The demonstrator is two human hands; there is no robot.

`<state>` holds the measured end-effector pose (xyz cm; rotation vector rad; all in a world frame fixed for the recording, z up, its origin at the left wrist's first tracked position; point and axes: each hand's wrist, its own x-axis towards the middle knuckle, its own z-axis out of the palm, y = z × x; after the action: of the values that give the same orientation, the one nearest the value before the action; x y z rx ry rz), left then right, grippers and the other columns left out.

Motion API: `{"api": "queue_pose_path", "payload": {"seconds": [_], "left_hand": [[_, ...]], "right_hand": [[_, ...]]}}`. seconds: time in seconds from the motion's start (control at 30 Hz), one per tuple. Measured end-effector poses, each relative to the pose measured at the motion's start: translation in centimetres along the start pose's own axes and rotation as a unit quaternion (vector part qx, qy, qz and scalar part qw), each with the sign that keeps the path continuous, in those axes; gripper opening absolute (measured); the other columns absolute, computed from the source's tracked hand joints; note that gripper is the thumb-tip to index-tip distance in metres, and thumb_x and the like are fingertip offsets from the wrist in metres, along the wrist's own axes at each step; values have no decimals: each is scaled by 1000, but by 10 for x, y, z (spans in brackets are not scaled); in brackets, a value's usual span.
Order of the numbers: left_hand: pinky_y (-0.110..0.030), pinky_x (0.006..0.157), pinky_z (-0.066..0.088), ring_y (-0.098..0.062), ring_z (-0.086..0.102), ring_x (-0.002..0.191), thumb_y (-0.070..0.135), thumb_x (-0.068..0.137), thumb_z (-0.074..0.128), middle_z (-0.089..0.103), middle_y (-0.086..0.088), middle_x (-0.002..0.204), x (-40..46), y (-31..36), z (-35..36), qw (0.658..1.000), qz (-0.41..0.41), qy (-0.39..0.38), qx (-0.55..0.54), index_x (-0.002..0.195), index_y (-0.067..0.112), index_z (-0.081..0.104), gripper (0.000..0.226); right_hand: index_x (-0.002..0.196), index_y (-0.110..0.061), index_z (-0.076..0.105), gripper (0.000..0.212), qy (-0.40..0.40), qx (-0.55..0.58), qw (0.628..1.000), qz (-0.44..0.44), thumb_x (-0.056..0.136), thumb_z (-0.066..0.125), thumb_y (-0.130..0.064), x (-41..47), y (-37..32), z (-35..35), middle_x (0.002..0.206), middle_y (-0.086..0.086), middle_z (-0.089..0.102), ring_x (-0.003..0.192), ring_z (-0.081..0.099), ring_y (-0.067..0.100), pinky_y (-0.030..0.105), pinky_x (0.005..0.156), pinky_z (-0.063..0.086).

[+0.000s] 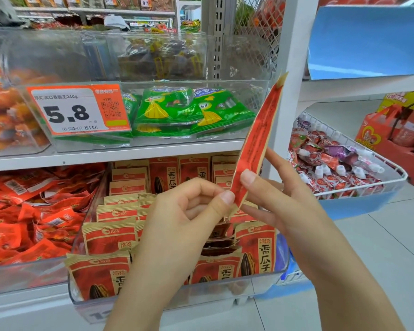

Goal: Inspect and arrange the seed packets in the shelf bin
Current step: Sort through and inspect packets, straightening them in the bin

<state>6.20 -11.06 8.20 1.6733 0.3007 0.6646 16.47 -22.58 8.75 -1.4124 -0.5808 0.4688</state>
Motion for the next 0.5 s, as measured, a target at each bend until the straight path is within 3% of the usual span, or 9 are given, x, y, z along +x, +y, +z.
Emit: {"api": "queue_pose_path", "payload": {"seconds": [0.17, 0.33, 0.4, 0.5], "left_hand": [[-20, 75, 56, -8, 71, 77, 39, 72, 62, 75, 5, 77, 1, -3, 0, 1000, 2, 13, 10, 78, 21, 71, 22], [-23, 76, 58, -9, 72, 76, 36, 73, 63, 75, 4, 77, 3, -7, 1, 1000, -6, 19, 11, 79, 19, 72, 20], [-21, 74, 57, -8, 72, 75, 36, 74, 65, 75, 5, 76, 3, -7, 2, 1000, 2, 21, 17, 79, 20, 72, 18], [-12, 66, 53, -3, 70, 73, 26, 81, 71, 73, 11, 75, 2, -5, 3, 999, 20, 13, 45, 78, 24, 70, 4]], "right_hand": [[143, -42, 39, 92, -24, -10, 1000, 7, 60, 78, -47, 1, 0, 0, 101, -6, 76, 97, 71, 9, 28, 83, 59], [142, -40, 40, 85, -31, -5, 999, 14, 61, 68, -44, 4, 3, -2, 101, -7, 76, 97, 72, 11, 31, 86, 59], [141, -40, 42, 85, -26, 1, 1000, 13, 61, 69, -45, 4, 5, -2, 102, -6, 76, 98, 72, 12, 34, 87, 57], [141, -40, 41, 90, -10, 10, 1000, 14, 56, 70, -46, 4, 6, -3, 100, -7, 76, 96, 72, 11, 28, 81, 58]]}}
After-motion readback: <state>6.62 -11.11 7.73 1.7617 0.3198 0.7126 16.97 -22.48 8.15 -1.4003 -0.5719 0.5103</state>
